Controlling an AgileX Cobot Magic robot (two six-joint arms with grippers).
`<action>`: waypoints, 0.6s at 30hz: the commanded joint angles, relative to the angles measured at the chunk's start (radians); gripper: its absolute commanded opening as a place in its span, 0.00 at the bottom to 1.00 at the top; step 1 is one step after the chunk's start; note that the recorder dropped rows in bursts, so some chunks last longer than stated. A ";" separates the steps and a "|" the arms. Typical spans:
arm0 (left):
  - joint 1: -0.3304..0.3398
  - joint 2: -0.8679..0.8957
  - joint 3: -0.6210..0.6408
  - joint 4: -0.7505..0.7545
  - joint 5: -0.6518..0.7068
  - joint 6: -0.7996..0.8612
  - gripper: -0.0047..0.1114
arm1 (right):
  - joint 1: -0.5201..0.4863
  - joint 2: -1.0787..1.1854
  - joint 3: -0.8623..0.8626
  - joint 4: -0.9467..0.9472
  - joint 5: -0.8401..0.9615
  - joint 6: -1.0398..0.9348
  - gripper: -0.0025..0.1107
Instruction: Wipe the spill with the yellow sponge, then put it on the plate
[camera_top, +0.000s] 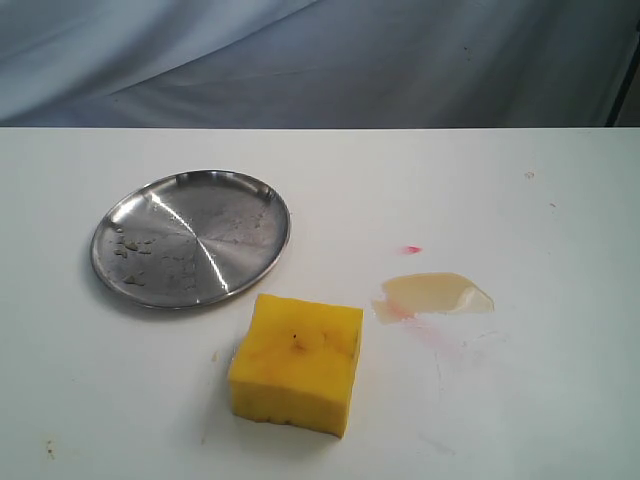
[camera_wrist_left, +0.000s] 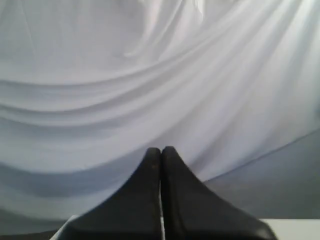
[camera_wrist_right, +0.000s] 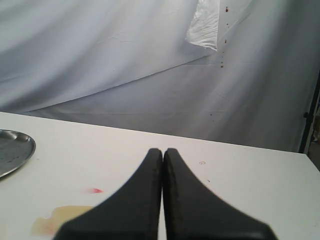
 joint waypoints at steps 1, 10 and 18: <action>-0.006 0.052 -0.016 -0.080 0.105 0.109 0.04 | -0.008 -0.002 0.004 -0.007 -0.003 0.000 0.02; -0.008 0.244 -0.016 -0.549 0.304 0.476 0.04 | -0.008 -0.002 0.004 -0.007 -0.003 0.000 0.02; -0.041 0.507 -0.016 -0.890 0.310 0.591 0.19 | -0.008 -0.002 0.004 -0.007 -0.003 0.000 0.02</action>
